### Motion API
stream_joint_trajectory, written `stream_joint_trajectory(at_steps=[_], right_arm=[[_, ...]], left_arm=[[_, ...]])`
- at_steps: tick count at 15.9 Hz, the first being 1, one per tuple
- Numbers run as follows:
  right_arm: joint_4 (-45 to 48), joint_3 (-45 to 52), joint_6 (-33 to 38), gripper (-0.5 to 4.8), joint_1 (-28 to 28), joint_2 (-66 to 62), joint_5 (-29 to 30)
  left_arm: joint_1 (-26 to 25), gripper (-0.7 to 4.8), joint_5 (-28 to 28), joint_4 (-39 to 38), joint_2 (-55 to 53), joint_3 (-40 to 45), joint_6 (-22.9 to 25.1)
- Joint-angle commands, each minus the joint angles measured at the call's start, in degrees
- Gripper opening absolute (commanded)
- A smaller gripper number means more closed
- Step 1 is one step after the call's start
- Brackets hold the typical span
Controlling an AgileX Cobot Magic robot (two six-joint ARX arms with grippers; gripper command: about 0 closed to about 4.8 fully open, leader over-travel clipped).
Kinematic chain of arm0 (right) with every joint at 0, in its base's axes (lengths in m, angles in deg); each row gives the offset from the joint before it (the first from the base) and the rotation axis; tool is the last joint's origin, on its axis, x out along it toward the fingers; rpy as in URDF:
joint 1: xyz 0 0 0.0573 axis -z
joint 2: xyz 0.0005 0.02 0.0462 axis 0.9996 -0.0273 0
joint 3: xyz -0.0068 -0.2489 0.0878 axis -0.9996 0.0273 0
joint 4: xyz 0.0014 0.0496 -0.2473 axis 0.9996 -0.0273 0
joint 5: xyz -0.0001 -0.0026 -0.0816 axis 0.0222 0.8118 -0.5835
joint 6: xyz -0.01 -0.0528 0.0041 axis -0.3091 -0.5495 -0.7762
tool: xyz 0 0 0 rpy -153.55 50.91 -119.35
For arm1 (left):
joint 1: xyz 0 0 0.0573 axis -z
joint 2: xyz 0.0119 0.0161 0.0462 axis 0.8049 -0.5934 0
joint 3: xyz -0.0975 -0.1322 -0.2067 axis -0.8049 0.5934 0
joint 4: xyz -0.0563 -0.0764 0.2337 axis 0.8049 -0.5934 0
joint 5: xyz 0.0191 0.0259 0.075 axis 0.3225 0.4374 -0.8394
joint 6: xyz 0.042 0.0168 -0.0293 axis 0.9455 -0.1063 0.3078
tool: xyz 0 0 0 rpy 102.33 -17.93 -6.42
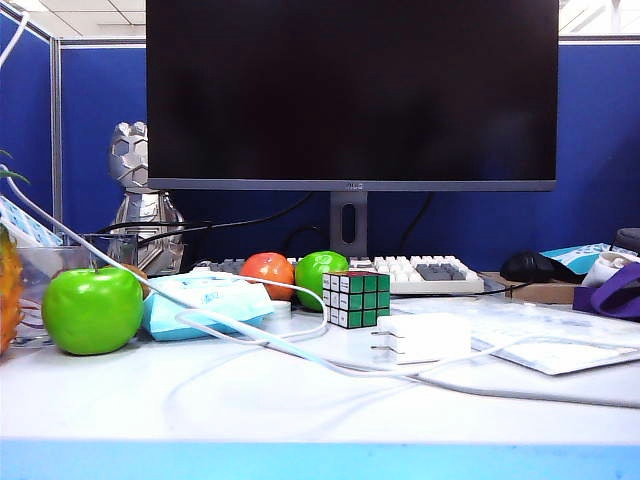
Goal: Pick up the Type-C charging cable and the charging base, insert one end of the Type-C charger into the corresponding slot on the base, and finally place the plugged-in charger back on the table.
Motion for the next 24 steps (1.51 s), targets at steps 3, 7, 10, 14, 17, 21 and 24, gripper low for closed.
stream_joint_trajectory(at_steps=[3,7,10,14,17,21,24], right_arm=[[-0.76,-9.07,-0.44,-0.01,-0.13,-10.32,8.46],[-3.30,-17.68,-0.81,-0.01,-0.13,-20.81,14.67],[-4.70,-22.01,-0.83,-0.01,-0.17,-26.40,20.15],[-4.94,-23.21,-0.83,-0.01,-0.28,-28.72,23.89],[-7.91,-23.21,-3.52,-0.01,-2.32,-29.14,25.57],[-12.74,-23.19,-4.39,-0.01,-6.62,-30.27,26.25],[-14.78,-23.19,-4.92,-0.01,-8.90,-30.93,27.47]], left_arm=[[2.67,-0.06,9.79,-4.20,-9.90,-11.32,3.61],[5.81,-0.06,13.07,-9.57,-17.18,-18.84,6.12],[11.19,-0.06,13.73,-14.05,-22.10,-23.67,6.27],[18.29,-0.06,17.62,-14.56,-28.57,-26.05,6.27],[24.15,-0.06,17.59,-14.78,-32.37,-26.05,6.29],[28.83,-0.06,17.64,-15.72,-35.41,-26.05,6.29],[31.78,-0.06,17.70,-17.35,-38.10,-26.05,6.32]])
